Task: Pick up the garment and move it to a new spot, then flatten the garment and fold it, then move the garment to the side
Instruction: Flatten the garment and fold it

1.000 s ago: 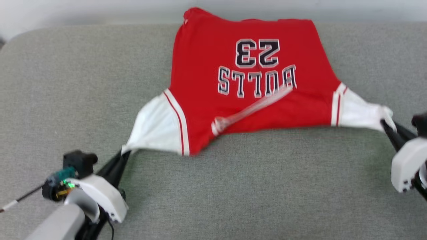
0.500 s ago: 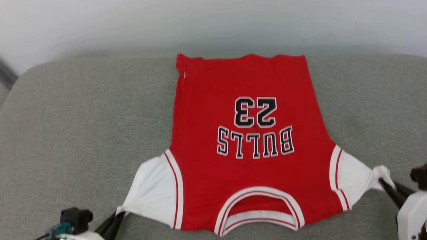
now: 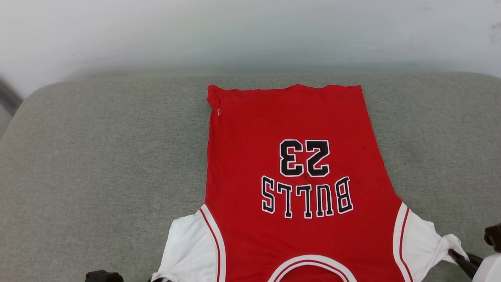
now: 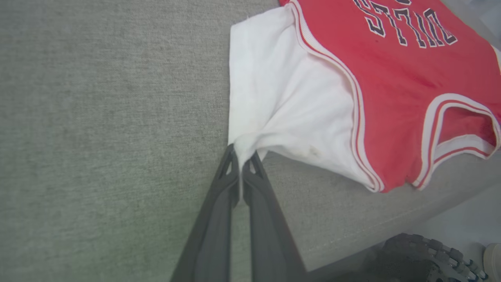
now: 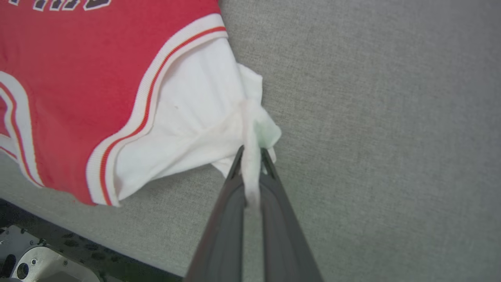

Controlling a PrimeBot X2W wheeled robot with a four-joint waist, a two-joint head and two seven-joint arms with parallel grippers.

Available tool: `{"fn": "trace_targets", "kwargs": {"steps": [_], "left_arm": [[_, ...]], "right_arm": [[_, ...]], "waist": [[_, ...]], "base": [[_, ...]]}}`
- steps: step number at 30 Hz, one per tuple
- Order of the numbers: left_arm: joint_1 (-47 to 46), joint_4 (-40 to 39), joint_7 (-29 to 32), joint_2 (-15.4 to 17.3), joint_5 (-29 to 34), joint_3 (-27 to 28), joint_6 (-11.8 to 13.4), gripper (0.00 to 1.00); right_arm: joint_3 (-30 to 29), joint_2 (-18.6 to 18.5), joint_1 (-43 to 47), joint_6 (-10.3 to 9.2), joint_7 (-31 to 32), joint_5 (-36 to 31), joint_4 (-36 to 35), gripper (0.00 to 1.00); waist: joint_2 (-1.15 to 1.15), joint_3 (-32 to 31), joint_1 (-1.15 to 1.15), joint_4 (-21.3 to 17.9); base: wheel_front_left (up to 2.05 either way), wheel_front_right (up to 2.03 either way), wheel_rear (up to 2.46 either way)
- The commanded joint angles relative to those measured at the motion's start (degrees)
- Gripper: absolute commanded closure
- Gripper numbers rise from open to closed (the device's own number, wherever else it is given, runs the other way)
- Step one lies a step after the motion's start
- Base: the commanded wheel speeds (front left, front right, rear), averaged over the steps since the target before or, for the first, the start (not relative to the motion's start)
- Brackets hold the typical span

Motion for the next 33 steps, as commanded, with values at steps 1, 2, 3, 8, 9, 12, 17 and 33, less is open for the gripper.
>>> {"fn": "trace_targets", "kwargs": {"steps": [1, 2, 3, 8, 9, 12, 17, 33], "left_arm": [[-0.39, -0.61, 0.19, -0.14, 0.03, -0.27, 0.16, 1.00], [-0.43, -1.02, 0.47, -0.13, 0.07, -0.37, 0.23, 1.00], [-0.47, -1.54, 0.65, -0.15, 0.02, -0.51, 0.21, 1.00], [-0.58, -4.94, 2.05, 0.46, 0.37, -1.11, 0.55, 1.00], [-0.56, -5.92, 2.30, 0.66, 0.52, -1.18, 0.67, 1.00], [-0.67, -8.74, 2.98, 1.27, 0.92, -1.57, 1.19, 1.00], [-1.56, -13.92, 4.50, 1.98, 2.48, -2.26, 2.43, 1.00], [-9.27, -25.47, 8.48, -0.47, 7.20, -4.13, 3.05, 1.00]], "right_arm": [[-0.60, 0.34, -0.98, -0.08, 1.03, 0.20, -0.08, 0.00], [-0.61, 0.68, -1.30, -0.07, 2.02, 0.77, -0.34, 0.00], [-0.80, 0.93, -1.80, -0.06, 3.08, 1.35, -0.77, 0.00], [-3.11, 0.74, -4.33, -0.06, 7.33, 3.30, -3.87, 0.00], [-4.18, 0.83, -4.99, -0.06, 8.37, 4.00, -4.39, 0.00], [-7.49, 0.79, -7.58, -0.06, 12.21, 5.91, -6.03, 0.00], [-12.85, 3.47, -15.01, -0.06, 23.89, 7.50, -8.05, 0.00], [-24.63, 11.81, -52.68, -0.06, 51.10, -11.34, 3.79, 0.00]], "waist": [[0.00, 0.17, 0.01, 0.03], [0.00, 0.34, 0.01, 0.08], [0.00, 0.54, 0.01, 0.18], [0.00, 1.96, 0.01, 1.04], [0.00, 2.32, 0.01, 1.24], [0.00, 3.64, 0.01, 2.15], [0.00, 7.29, 0.01, 4.19], [0.00, 23.31, 0.01, 15.58]], "base": [[0.00, 0.00, 0.00], [0.00, 0.00, 0.00], [0.00, 0.00, 0.00], [0.00, 0.00, 0.00], [0.00, 0.00, 0.00], [0.00, 0.00, 0.00], [0.00, 0.00, 0.00], [0.00, 0.00, 0.00]]}}
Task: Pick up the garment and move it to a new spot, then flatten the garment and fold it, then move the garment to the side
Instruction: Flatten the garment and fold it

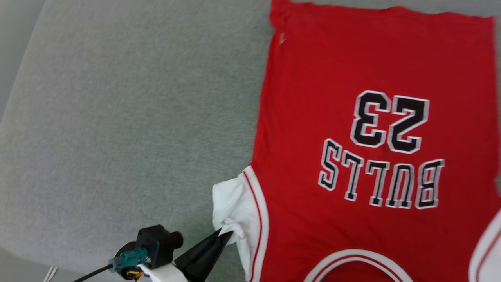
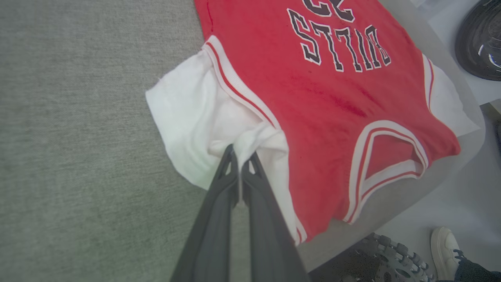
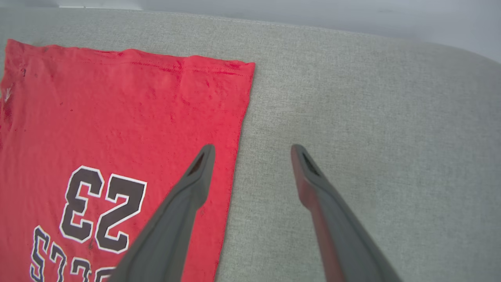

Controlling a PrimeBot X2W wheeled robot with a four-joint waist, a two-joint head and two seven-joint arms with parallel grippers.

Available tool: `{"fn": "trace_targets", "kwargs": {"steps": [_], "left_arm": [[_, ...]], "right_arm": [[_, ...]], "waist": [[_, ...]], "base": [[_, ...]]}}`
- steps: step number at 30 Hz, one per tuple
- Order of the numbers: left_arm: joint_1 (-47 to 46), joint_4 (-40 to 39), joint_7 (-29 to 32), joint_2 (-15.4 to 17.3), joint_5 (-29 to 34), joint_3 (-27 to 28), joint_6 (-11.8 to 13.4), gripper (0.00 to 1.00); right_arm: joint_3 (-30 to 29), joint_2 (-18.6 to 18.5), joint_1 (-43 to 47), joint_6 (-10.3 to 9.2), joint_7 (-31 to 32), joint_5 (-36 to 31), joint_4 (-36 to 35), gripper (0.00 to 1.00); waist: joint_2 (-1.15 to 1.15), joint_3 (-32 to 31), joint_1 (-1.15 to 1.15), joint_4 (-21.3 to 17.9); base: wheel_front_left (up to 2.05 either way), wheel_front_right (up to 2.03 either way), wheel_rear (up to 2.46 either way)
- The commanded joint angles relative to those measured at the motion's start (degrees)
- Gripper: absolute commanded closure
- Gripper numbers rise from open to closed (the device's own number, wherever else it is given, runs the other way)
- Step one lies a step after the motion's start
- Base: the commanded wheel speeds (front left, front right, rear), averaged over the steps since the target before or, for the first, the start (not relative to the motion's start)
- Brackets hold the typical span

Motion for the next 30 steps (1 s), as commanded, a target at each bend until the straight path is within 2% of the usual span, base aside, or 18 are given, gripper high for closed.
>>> {"fn": "trace_targets", "kwargs": {"steps": [1, 12, 18, 24, 26, 30], "left_arm": [[-0.86, -0.43, 0.09, -0.46, 0.32, 0.01, -0.04, 1.00], [-3.96, -3.37, 0.40, -2.50, 1.68, -0.63, -0.07, 1.00], [-4.64, -3.67, 0.05, -3.49, 2.06, -1.10, -0.43, 1.00], [-5.14, -2.94, -0.58, -4.10, 1.73, -1.20, -0.89, 1.00], [-5.34, -2.68, -0.76, -4.28, 1.67, -1.23, -1.05, 1.00], [-5.46, -1.93, -0.84, -4.41, 1.42, -1.18, -1.30, 1.00]], "right_arm": [[-0.39, -0.18, -1.32, -0.04, 0.25, -1.00, 0.72, 0.00], [-5.89, 1.34, -12.80, -0.04, 1.07, -11.66, 8.63, 0.00], [-7.42, 2.06, -13.52, -0.03, 1.45, -15.34, 9.78, 0.00], [-7.35, 2.38, -10.20, -0.04, 2.97, -15.78, 10.89, 0.00], [-7.44, 2.41, -9.40, -0.04, 3.29, -15.65, 11.04, 0.98], [-7.77, 2.21, -8.47, -0.04, 4.06, -15.79, 10.99, 1.00]], "waist": [[0.00, 4.14, -0.01, 4.25], [0.00, 9.92, -0.01, 10.18], [0.00, 11.67, -0.01, 11.64], [0.00, 12.92, -0.01, 12.31], [0.00, 13.11, -0.01, 12.35], [0.00, 12.93, -0.01, 12.25]], "base": [[0.00, 0.00, 0.00], [0.00, 0.00, 0.00], [0.00, 0.00, 0.00], [0.00, 0.00, 0.00], [0.00, 0.00, 0.00], [0.00, 0.00, 0.00]]}}
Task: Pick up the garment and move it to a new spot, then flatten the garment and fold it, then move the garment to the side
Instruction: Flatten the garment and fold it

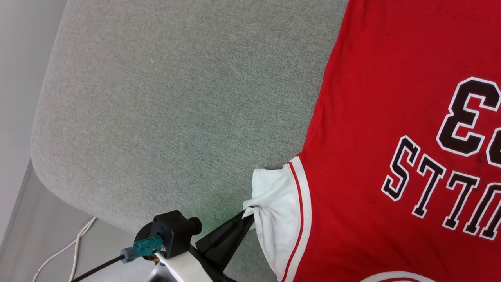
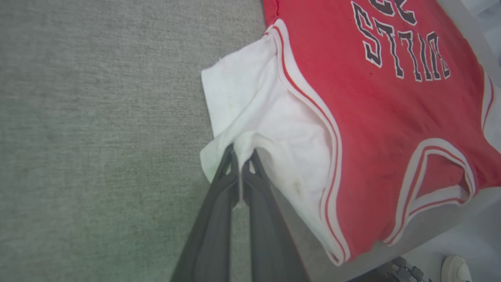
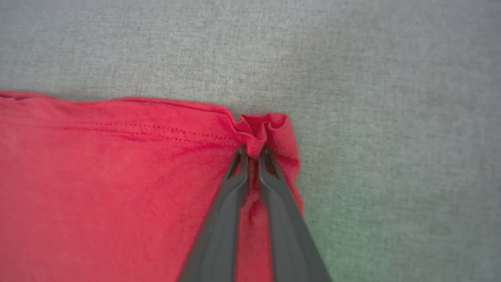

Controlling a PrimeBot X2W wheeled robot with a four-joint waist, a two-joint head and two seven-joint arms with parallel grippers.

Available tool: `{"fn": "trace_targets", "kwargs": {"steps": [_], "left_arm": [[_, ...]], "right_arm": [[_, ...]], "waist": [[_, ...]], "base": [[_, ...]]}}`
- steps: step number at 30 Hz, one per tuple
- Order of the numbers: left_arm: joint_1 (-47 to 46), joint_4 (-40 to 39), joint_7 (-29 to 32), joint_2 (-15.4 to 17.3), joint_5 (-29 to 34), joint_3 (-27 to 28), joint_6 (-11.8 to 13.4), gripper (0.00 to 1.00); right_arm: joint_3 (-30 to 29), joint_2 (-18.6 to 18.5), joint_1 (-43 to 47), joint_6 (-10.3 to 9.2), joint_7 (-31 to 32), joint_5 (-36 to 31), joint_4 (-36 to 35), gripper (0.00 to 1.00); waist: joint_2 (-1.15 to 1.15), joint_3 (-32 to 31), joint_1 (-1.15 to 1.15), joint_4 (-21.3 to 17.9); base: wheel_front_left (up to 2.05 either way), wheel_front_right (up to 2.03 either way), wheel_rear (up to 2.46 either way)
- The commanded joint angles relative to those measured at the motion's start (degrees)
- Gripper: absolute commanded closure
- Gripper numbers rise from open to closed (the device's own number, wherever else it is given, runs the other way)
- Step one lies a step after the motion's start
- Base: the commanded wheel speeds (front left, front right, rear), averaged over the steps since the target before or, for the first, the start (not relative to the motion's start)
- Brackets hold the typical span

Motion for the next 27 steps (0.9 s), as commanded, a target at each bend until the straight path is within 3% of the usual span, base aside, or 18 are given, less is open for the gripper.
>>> {"fn": "trace_targets", "kwargs": {"steps": [1, 13, 27], "left_arm": [[-0.45, 0.27, -0.35, -0.12, -0.23, -0.03, -0.19, 1.00], [0.31, 1.96, -1.20, 0.97, -0.87, 1.46, 0.86, 1.00], [5.71, 4.87, -2.34, 4.65, -3.47, 3.90, 4.00, 1.00]], "right_arm": [[0.26, 0.66, 3.78, -0.04, 1.21, -0.22, 1.86, 1.00], [1.80, -0.41, 10.16, -0.04, -0.25, 2.14, 2.56, 1.00], [8.77, -0.37, 28.76, -0.04, -5.07, 14.82, -2.85, 1.00]], "waist": [[0.00, -0.29, -0.01, -0.14], [0.00, -7.46, -0.01, -5.26], [0.00, -20.23, -0.01, -15.11]], "base": [[0.00, 0.00, 0.00], [0.00, 0.00, 0.00], [0.00, 0.00, 0.00]]}}
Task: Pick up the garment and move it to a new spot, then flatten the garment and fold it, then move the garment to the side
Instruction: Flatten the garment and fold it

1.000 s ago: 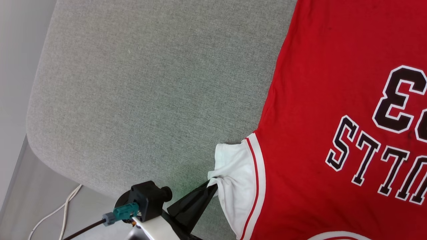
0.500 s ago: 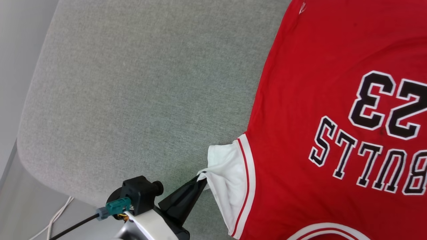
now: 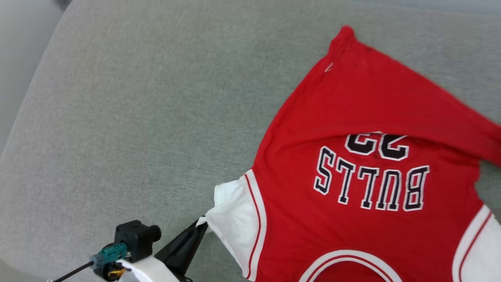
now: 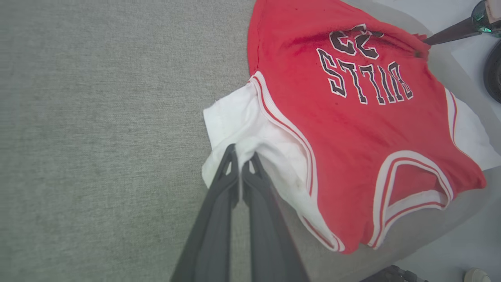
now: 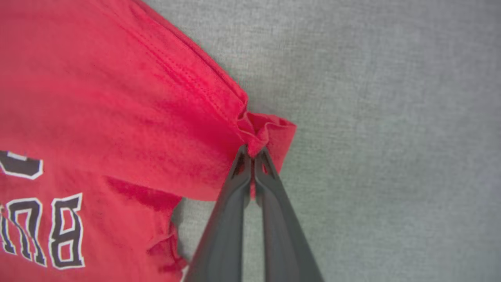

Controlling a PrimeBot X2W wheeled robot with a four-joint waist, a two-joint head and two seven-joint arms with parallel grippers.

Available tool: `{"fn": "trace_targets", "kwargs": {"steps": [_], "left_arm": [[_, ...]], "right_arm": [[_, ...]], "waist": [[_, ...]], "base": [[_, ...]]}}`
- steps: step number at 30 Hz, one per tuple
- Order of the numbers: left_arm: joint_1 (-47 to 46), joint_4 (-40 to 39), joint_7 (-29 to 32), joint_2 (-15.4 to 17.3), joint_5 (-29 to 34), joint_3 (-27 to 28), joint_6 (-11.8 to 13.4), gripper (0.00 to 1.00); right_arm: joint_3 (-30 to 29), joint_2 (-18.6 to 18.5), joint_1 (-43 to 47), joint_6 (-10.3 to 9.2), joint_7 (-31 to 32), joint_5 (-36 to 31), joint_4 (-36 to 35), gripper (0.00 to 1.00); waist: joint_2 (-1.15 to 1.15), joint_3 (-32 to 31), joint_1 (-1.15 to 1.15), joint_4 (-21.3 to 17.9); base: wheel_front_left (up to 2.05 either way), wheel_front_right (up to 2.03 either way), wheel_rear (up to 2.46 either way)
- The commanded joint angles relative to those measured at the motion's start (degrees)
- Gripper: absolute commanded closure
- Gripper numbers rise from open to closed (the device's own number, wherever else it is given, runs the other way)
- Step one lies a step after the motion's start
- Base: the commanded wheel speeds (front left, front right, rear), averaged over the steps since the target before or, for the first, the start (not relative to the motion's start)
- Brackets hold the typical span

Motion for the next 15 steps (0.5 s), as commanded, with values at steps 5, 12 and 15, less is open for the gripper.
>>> {"fn": "trace_targets", "kwargs": {"steps": [5, 12, 15], "left_arm": [[2.84, 1.34, -1.48, 0.20, -1.88, 1.02, 0.82, 1.00], [4.29, 4.17, -2.59, -0.38, -3.17, 1.24, 0.57, 1.00], [4.89, 5.16, -3.28, -0.86, -3.77, 1.32, 0.34, 1.00]], "right_arm": [[0.93, -0.34, 9.61, -0.03, -2.55, 5.02, -4.72, 1.00], [-1.55, 0.57, 19.48, -0.03, -4.79, 8.16, -10.51, 1.00], [-2.56, 1.74, 25.07, -0.03, -5.51, 8.72, -13.47, 1.00]], "waist": [[0.00, -6.55, 0.00, -5.80], [0.00, -9.69, 0.00, -8.13], [0.00, -11.19, 0.00, -8.79]], "base": [[0.00, 0.00, 0.00], [0.00, 0.00, 0.00], [0.00, 0.00, 0.00]]}}
